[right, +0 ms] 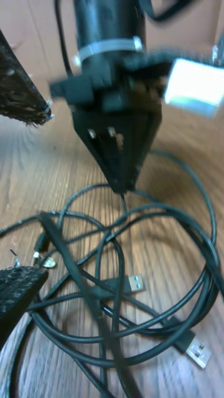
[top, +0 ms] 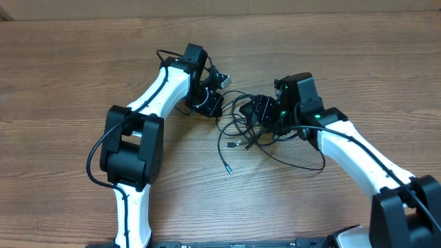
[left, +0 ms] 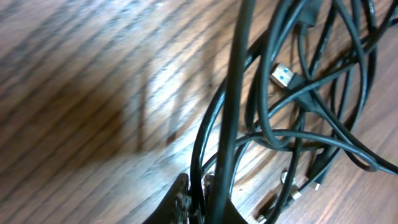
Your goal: Untangle cables
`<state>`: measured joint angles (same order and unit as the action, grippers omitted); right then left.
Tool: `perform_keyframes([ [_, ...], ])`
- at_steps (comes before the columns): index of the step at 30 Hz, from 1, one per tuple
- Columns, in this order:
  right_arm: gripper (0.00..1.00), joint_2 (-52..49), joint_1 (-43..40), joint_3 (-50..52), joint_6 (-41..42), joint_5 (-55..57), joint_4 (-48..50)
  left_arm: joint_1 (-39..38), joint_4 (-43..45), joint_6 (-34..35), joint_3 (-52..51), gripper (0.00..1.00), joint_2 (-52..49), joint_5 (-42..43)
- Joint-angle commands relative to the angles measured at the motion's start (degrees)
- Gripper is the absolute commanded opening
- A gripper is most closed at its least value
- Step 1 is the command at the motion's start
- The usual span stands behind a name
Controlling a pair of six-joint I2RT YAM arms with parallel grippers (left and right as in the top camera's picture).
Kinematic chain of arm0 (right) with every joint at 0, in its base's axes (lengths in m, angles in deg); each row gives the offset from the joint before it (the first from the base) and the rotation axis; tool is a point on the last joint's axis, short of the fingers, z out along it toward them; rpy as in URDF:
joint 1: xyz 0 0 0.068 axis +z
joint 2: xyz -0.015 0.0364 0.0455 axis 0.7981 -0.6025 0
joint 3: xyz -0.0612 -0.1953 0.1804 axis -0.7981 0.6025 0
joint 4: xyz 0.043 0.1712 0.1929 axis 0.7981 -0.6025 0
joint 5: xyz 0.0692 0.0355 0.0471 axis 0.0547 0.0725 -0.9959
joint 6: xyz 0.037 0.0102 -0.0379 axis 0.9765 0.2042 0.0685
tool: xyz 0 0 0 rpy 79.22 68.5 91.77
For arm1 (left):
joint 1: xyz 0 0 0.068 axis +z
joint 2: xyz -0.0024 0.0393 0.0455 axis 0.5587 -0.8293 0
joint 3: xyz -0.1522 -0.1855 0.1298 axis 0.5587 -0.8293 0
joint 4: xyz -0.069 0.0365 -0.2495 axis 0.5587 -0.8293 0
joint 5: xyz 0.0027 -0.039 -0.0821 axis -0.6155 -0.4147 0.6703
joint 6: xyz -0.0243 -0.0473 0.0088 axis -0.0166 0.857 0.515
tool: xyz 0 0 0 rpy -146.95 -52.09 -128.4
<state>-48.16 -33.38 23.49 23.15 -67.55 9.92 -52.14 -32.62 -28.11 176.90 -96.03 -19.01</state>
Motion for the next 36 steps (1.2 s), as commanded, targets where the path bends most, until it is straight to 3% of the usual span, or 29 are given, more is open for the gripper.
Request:
perform_keyframes([
  [1, 0.72, -2.8, 0.9, 0.6, 1.3, 2.5, 0.7, -0.8, -0.1, -1.8, -0.2, 0.11, 1.9, 2.7],
  [4, 0.71, -6.1, 1.0, 0.6, 1.3, 2.5, 3.6, -1.1, -0.1, -1.8, -0.2, 0.12, 1.9, 2.6],
  [5, 0.64, -6.9, 1.0, 0.6, 1.3, 2.5, 4.7, -1.1, -0.1, -1.9, -0.2, 0.12, 1.9, 2.6],
  [6, 0.54, -7.3, 1.0, 0.6, 1.3, 2.4, 5.6, -1.1, -0.1, -1.8, -0.2, 0.12, 1.9, 2.6],
  [8, 0.04, -7.2, 0.9, 0.6, 1.3, 1.8, 6.9, -1.1, 0.0, -1.8, -0.2, 0.12, 1.9, 2.5],
  [16, 0.04, -0.6, -5.9, 0.0, -0.4, -24.9, 19.5, -1.0, 0.6, -2.3, -0.2, 0.11, 1.9, 2.4],
  [24, 0.04, 7.1, -11.8, 0.0, -8.2, -46.4, 20.7, -0.9, 0.8, -2.2, -0.2, 0.11, 1.9, -0.8],
  [29, 0.04, 7.3, -13.2, 0.1, -8.2, -45.2, 18.8, -0.9, 1.0, 1.0, -0.2, 0.11, 1.9, -6.9],
  [36, 0.04, 7.3, -13.2, 0.1, -8.5, -24.8, 2.1, -1.0, 1.4, 10.0, -0.2, 0.11, 1.9, -23.5],
])
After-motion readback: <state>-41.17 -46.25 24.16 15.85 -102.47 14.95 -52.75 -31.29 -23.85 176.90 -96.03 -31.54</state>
